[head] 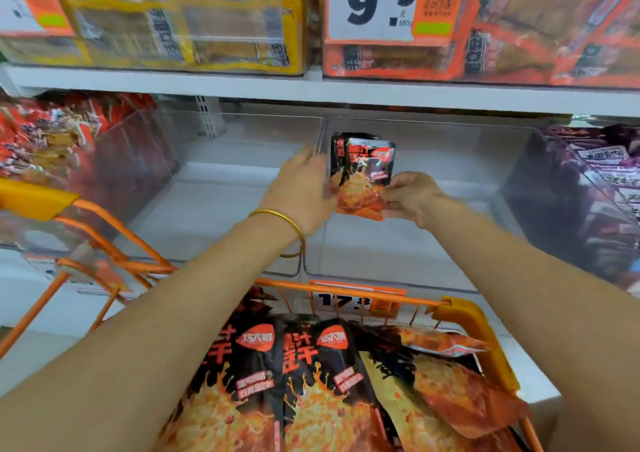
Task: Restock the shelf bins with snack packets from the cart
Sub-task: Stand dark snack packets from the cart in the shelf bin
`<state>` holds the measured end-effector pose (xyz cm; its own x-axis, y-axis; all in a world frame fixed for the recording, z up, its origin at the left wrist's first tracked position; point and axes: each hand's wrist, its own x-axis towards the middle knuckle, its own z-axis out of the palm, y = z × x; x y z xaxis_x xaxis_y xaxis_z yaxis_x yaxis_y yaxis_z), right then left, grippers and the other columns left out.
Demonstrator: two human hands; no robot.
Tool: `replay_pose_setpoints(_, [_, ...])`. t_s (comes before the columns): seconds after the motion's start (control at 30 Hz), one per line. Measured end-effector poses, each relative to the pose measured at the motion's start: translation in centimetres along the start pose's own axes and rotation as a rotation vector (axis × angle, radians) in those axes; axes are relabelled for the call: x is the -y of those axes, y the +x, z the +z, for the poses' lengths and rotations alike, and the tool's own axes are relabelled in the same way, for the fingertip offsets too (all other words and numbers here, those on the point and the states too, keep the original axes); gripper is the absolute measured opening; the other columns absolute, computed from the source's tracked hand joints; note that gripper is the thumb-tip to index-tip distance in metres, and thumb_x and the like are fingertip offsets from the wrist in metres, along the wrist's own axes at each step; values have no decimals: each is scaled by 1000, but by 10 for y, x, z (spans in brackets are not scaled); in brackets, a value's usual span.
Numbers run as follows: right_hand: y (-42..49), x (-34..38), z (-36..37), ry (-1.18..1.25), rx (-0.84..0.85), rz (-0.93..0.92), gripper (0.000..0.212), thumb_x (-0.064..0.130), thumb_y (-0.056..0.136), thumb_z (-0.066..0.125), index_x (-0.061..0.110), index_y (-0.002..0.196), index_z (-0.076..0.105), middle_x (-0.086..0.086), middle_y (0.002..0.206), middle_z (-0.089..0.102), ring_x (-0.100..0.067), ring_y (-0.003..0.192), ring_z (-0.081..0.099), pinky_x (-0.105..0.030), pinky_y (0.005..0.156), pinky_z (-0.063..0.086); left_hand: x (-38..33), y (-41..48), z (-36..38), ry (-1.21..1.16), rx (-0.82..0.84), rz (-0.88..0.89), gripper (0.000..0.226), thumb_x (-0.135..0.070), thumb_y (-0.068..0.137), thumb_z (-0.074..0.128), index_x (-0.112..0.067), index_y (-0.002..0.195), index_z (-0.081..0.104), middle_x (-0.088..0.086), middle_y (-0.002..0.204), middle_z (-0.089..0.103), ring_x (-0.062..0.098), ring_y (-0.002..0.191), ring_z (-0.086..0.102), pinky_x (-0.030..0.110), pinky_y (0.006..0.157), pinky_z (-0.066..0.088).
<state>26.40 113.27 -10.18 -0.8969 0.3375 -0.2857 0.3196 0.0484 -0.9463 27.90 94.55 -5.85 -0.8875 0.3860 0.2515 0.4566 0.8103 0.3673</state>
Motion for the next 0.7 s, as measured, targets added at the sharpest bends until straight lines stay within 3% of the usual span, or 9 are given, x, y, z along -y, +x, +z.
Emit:
replay_pose_setpoints(0.03, [9,-2,5,-35,-43,-23,30,-7,87,58,15,70,45,-12,81,56,-20,58,58,-25,48,54,2,1,3,-4,48,9,45,-10,84,56,-2,128,46,15,148,29,29,136,28,37,109,28])
replay_pose_setpoints(0.13, [29,-8,20,-329,-90,-80,29,6,84,67,15,65,47,-13,90,56,-26,82,60,-33,77,56,5,3,5,-12,152,13,47,-2,83,51,-1,129,43,15,155,13,29,142,17,35,113,24])
replay_pose_setpoints(0.17, [32,-9,24,-464,-123,-90,31,12,83,68,14,63,44,-11,89,55,-24,84,57,-33,80,52,5,2,4,-15,170,6,47,0,83,49,-1,130,43,15,155,9,28,143,16,34,113,23])
replay_pose_setpoints(0.23, [36,-9,30,-646,-178,-108,28,20,84,67,11,68,46,-10,90,55,-23,84,52,-29,70,40,3,0,2,-25,186,-11,50,4,83,46,-2,132,41,14,156,4,26,143,15,32,113,23])
replay_pose_setpoints(0.33, [41,-8,37,-697,-225,-133,24,21,85,65,10,75,47,-8,92,55,-27,96,57,-27,66,35,0,-3,-2,-40,191,-22,51,5,83,43,-3,133,40,9,157,0,23,143,15,31,112,24])
replay_pose_setpoints(0.43, [47,-8,43,-697,-275,-193,15,17,86,62,7,93,55,-12,98,61,-30,98,59,-29,65,35,-1,-5,-3,-48,197,-26,50,6,84,42,-3,133,41,6,157,-1,21,143,14,28,111,24])
replay_pose_setpoints(0.5, [50,-8,47,-693,-306,-221,25,17,86,62,5,107,57,-13,106,64,-30,98,60,-30,67,39,-2,-5,-4,-46,198,-33,50,6,85,42,-4,134,40,5,158,-2,20,143,13,27,110,24])
replay_pose_setpoints(0.7, [54,-8,51,-646,-369,-190,29,13,89,61,4,113,49,-14,112,62,-32,101,60,-34,70,40,-4,-7,-6,-45,211,-52,48,6,85,42,-4,132,41,3,158,-4,19,143,15,28,109,26])
